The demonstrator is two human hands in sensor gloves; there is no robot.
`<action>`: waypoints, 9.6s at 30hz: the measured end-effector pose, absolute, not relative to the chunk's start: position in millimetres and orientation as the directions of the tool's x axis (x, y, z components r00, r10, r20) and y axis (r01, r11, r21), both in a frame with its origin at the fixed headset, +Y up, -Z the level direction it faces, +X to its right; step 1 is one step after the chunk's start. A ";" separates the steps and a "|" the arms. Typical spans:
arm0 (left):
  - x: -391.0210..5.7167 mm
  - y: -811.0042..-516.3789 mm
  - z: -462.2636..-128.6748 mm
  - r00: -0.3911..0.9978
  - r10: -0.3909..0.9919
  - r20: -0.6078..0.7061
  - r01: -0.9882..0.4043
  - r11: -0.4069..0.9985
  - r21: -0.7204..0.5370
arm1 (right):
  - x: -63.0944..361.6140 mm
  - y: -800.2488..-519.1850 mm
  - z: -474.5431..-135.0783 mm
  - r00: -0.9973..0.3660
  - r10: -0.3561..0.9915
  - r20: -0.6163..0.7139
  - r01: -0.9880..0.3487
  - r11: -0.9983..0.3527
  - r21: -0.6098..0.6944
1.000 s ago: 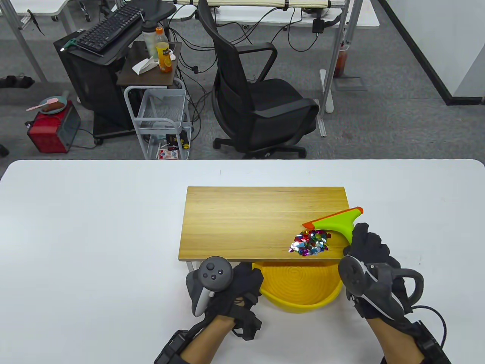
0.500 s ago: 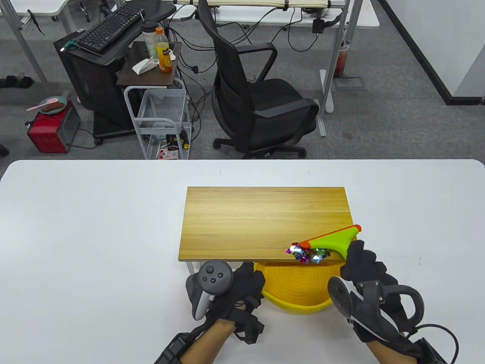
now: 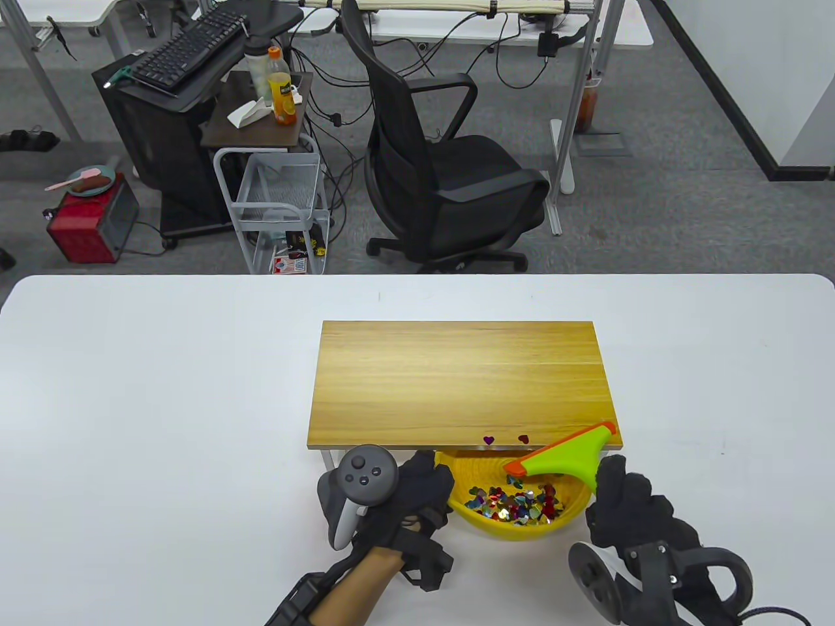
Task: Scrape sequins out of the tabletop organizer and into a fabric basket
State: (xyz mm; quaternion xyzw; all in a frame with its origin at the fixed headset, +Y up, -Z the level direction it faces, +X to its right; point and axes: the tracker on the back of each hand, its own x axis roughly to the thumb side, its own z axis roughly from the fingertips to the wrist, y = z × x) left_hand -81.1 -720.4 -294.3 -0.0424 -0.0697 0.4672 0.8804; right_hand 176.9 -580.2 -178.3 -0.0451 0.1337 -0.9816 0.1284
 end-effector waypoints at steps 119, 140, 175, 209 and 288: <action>-293.1 -577.6 -287.7 0.459 0.887 -0.053 -0.782 0.432 0.450 | 230.3 -617.1 -283.6 -0.995 0.007 0.103 -0.053 -0.889 -0.454; -340.4 -671.3 -303.7 0.417 0.840 -0.348 -0.624 0.543 0.562 | 233.3 -627.0 -279.5 -0.989 0.010 0.148 -0.078 -0.885 -0.459; -199.9 -585.6 -289.1 0.853 0.393 0.344 -0.494 0.820 0.289 | 226.0 -633.1 -277.6 -0.985 -0.008 0.171 -0.071 -0.888 -0.454; -91.7 -651.4 -255.4 0.584 0.206 0.785 -0.440 0.893 0.094 | 288.7 -642.5 -270.3 -0.983 0.172 -0.072 -0.130 -0.911 -0.391; -94.1 -664.5 -258.8 0.609 0.196 0.768 -0.396 0.915 0.081 | 179.1 -647.8 -217.0 -0.825 -0.050 0.564 -0.275 -0.835 -0.477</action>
